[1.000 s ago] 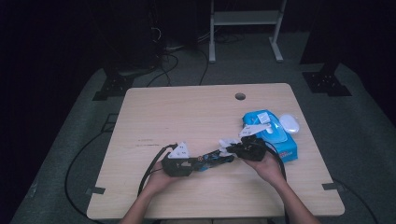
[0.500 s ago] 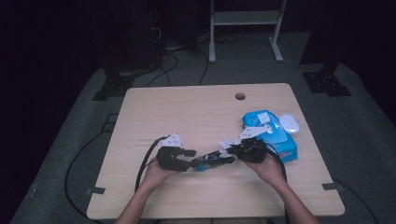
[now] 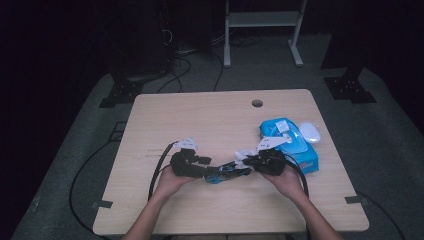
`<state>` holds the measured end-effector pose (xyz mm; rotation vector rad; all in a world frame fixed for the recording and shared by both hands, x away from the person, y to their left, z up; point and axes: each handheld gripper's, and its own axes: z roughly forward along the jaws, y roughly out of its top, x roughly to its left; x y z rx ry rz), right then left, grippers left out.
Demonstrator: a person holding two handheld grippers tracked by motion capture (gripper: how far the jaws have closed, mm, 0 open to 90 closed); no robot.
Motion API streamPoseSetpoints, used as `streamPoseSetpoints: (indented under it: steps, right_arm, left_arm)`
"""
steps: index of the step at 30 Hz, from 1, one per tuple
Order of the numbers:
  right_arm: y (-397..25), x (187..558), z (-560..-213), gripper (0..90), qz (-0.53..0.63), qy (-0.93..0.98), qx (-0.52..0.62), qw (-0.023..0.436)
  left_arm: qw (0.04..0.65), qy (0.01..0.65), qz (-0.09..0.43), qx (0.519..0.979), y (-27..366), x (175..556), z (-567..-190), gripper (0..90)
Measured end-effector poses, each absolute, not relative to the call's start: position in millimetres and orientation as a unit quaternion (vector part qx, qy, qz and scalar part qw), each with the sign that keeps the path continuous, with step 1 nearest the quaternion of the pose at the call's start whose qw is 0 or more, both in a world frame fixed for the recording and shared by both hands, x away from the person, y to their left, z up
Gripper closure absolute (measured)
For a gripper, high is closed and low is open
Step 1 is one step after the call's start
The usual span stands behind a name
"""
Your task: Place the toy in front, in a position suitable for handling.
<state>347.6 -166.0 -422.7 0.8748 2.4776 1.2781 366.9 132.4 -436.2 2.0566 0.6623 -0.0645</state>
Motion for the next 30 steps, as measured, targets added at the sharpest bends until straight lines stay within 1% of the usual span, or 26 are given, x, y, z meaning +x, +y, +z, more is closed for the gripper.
streamPoseSetpoints:
  steps: [13, 18, 23, 24, 26, 27, 30]
  right_arm:
    - [-169, 334, -421, 84.8, 0.432, 0.848, 0.284, 0.116]
    - [-170, 326, -421, 84.8, 0.428, 0.852, 0.276, 0.121]
    - [-172, 318, -423, 84.7, 0.43, 0.852, 0.27, 0.126]
    - [-172, 317, -423, 84.7, 0.431, 0.852, 0.27, 0.127]
    - [-173, 313, -425, 84.7, 0.427, 0.854, 0.267, 0.128]
    - [-172, 311, -426, 84.6, 0.421, 0.857, 0.265, 0.133]
    - [-173, 308, -434, 84.6, 0.407, 0.864, 0.263, 0.137]
  left_arm:
    - [0.464, 0.265, -0.026, 0.845, 123, 359, -438, 42.5]
    - [0.458, 0.265, -0.046, 0.847, 121, 358, -441, 38.0]
    - [0.463, 0.266, -0.066, 0.843, 122, 357, -448, 36.5]
    - [0.461, 0.264, -0.065, 0.845, 121, 356, -448, 36.5]
    - [0.438, 0.261, -0.047, 0.859, 117, 353, -451, 36.5]
    - [0.434, 0.259, -0.033, 0.862, 116, 351, -453, 36.3]
    - [0.432, 0.256, -0.027, 0.864, 117, 349, -456, 37.8]
